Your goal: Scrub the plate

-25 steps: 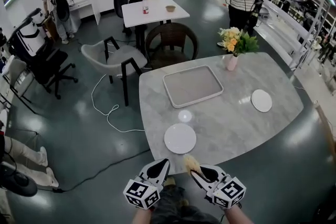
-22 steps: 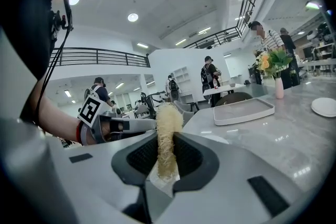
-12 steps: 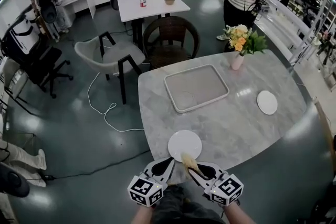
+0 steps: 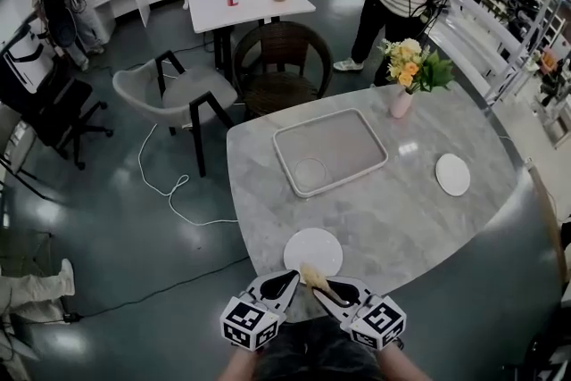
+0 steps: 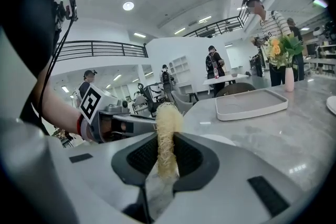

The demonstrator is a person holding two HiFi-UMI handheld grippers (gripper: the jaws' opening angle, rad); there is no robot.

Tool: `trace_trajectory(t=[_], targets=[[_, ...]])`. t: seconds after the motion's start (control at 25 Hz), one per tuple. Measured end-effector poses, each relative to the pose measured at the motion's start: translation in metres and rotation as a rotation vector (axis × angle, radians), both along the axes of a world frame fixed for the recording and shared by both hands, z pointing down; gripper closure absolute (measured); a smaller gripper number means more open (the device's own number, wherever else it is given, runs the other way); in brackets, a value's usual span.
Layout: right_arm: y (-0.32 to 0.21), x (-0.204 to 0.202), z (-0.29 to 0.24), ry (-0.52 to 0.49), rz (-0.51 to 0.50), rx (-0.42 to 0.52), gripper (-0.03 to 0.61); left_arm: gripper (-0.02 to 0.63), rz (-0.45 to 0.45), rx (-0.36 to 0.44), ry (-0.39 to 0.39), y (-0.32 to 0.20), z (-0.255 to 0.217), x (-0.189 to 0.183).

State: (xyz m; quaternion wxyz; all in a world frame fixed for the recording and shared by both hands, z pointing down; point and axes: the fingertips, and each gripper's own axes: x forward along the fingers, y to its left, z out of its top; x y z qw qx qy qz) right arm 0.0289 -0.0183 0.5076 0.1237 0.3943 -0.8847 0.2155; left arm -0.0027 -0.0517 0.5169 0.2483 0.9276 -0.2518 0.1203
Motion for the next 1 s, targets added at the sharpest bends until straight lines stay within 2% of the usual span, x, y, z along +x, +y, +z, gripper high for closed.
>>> trace_trajectory(t=[0.32, 0.64, 0.76, 1.0], targets=[[-0.019, 0.0, 0.014, 0.015, -0.047, -0.026, 0.497, 0.601, 0.023, -0.014, -0.06, -0.011, 0.013, 0.004], [-0.036, 0.005, 0.03, 0.157, -0.174, -0.023, 0.497, 0.601, 0.044, -0.064, -0.179, -0.014, 0.04, 0.004], [-0.039, 0.008, 0.039, 0.296, -0.25, 0.013, 0.497, 0.601, 0.068, -0.063, -0.238, -0.016, 0.048, 0.007], [-0.034, 0.012, 0.059, 0.625, -0.473, 0.141, 0.497, 0.601, 0.114, -0.054, -0.358, -0.019, 0.063, 0.011]])
